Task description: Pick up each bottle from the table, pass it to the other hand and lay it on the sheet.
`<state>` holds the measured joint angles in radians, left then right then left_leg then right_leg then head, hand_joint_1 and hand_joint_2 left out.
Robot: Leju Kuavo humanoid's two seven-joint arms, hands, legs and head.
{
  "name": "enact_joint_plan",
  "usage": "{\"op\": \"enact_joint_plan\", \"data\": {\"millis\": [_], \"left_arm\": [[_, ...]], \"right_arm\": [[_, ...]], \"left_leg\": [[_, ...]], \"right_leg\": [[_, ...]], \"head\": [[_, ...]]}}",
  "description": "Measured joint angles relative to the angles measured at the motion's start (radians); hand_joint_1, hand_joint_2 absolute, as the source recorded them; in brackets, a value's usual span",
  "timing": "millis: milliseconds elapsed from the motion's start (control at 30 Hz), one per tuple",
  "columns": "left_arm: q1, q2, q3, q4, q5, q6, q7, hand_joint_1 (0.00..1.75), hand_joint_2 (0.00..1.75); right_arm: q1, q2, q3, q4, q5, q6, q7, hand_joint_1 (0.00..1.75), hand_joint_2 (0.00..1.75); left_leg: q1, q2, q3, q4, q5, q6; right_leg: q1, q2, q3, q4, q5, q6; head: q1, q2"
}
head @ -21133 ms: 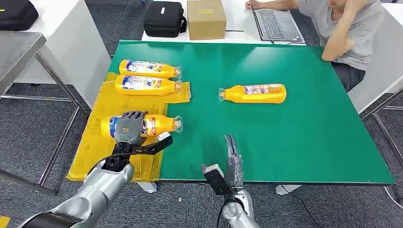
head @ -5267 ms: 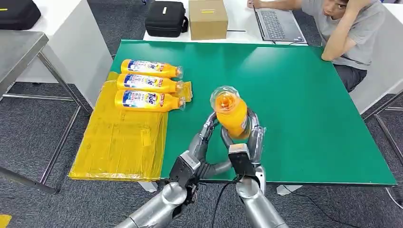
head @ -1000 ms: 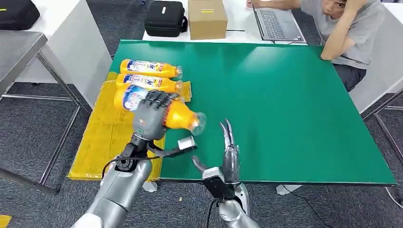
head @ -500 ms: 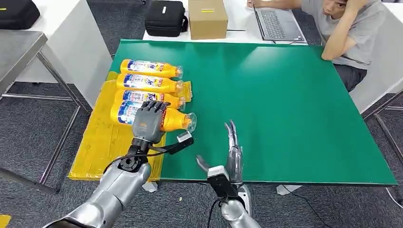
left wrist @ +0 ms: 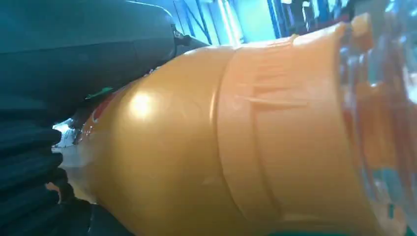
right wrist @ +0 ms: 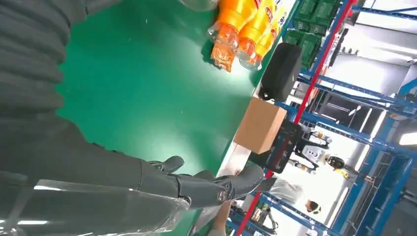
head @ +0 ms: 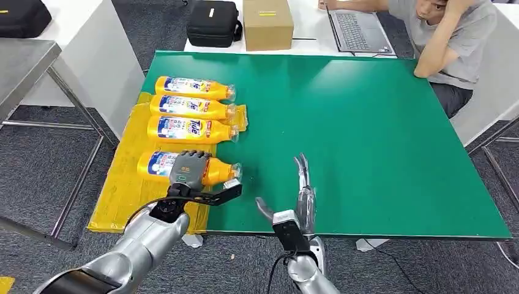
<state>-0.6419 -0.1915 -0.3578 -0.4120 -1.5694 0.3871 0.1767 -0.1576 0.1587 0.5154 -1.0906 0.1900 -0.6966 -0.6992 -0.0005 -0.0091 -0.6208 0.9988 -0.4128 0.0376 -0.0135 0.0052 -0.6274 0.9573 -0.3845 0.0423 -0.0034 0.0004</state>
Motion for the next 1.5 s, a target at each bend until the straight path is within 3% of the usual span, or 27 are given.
{"op": "enact_joint_plan", "data": {"millis": [233, 500, 533, 567, 600, 667, 833, 867, 900, 1500], "left_arm": [[-0.016, 0.011, -0.006, 0.031, 0.013, -0.104, 0.022, 1.75, 1.75], [-0.024, 0.018, -0.006, 0.045, 0.021, -0.1, 0.018, 1.75, 1.75], [-0.024, 0.019, -0.006, 0.045, 0.021, -0.086, 0.014, 1.52, 1.75], [-0.023, 0.019, -0.006, 0.045, 0.021, -0.074, 0.011, 1.59, 1.75], [-0.02, 0.019, -0.006, 0.046, 0.021, -0.059, 0.004, 1.52, 1.75], [-0.015, 0.019, -0.006, 0.048, 0.023, -0.039, -0.005, 0.93, 1.75], [-0.01, 0.019, -0.006, 0.051, 0.021, -0.028, -0.01, 0.93, 1.75], [-0.01, 0.019, -0.006, 0.051, 0.021, -0.027, -0.011, 0.28, 1.75], [-0.01, 0.019, -0.006, 0.052, 0.02, -0.027, -0.011, 0.0, 1.75], [-0.005, 0.007, -0.017, 0.056, 0.0, 0.0, -0.009, 0.0, 1.75]], "right_arm": [[-0.005, -0.009, 0.023, 0.0, -0.014, 0.0, 0.0, 0.0, 1.75], [-0.007, -0.01, 0.026, 0.002, -0.012, 0.0, 0.0, 0.0, 1.75], [-0.007, -0.011, 0.026, 0.002, -0.011, 0.0, 0.0, 0.0, 1.75], [-0.007, -0.011, 0.026, 0.002, -0.009, 0.0, 0.0, 0.0, 1.75], [-0.007, -0.012, 0.026, 0.002, -0.004, 0.0, 0.0, 0.0, 1.75], [-0.007, -0.014, 0.025, 0.002, 0.003, 0.0, 0.0, 0.0, 1.75], [-0.007, -0.015, 0.025, 0.002, 0.004, 0.0, 0.0, 0.0, 1.75], [-0.007, -0.015, 0.025, 0.002, 0.004, 0.0, 0.0, 0.0, 1.75], [-0.007, -0.015, 0.025, 0.002, 0.004, 0.0, 0.0, 0.0, 1.75], [-0.02, -0.015, 0.025, 0.02, 0.0, 0.0, 0.0, 0.0, 1.75]], "left_leg": [[0.0, 0.0, 0.0, 0.0, -0.001, 0.0], [0.0, 0.0, 0.001, 0.0, 0.0, -0.001], [0.0, 0.0, 0.001, 0.0, 0.0, -0.001], [0.0, 0.0, 0.001, 0.0, 0.0, -0.001], [0.0, 0.0, 0.001, 0.0, 0.0, -0.001], [0.0, 0.0, 0.001, 0.0, 0.0, -0.001], [0.0, 0.0, 0.001, 0.0, 0.0, -0.001], [0.0, 0.0, 0.001, 0.0, 0.0, -0.001], [0.0, 0.0, 0.001, 0.0, 0.0, -0.001], [0.0, 0.0, 0.002, 0.0, 0.0, -0.001]], "right_leg": [[0.0, 0.0, 0.0, 0.0, 0.0, 0.0], [0.0, 0.0, 0.0, 0.001, 0.0, 0.0], [0.0, 0.0, 0.0, 0.001, 0.0, 0.0], [0.0, 0.0, 0.0, 0.001, 0.0, 0.0], [0.0, 0.0, 0.0, 0.001, 0.0, 0.0], [0.0, 0.001, 0.0, 0.001, 0.0, 0.0], [0.0, 0.001, 0.0, 0.001, 0.0, 0.0], [0.0, 0.0, 0.0, 0.001, 0.0, 0.0], [0.0, 0.0, 0.0, 0.001, 0.0, 0.0], [0.0, 0.0, 0.001, 0.001, 0.0, 0.0]], "head": [[0.0, 0.0], [0.0, 0.0], [0.0, 0.0], [0.0, 0.0], [0.0, 0.0], [0.0, 0.0], [0.0, 0.0], [0.0, 0.0], [0.0, 0.0], [0.0, 0.0]]}}
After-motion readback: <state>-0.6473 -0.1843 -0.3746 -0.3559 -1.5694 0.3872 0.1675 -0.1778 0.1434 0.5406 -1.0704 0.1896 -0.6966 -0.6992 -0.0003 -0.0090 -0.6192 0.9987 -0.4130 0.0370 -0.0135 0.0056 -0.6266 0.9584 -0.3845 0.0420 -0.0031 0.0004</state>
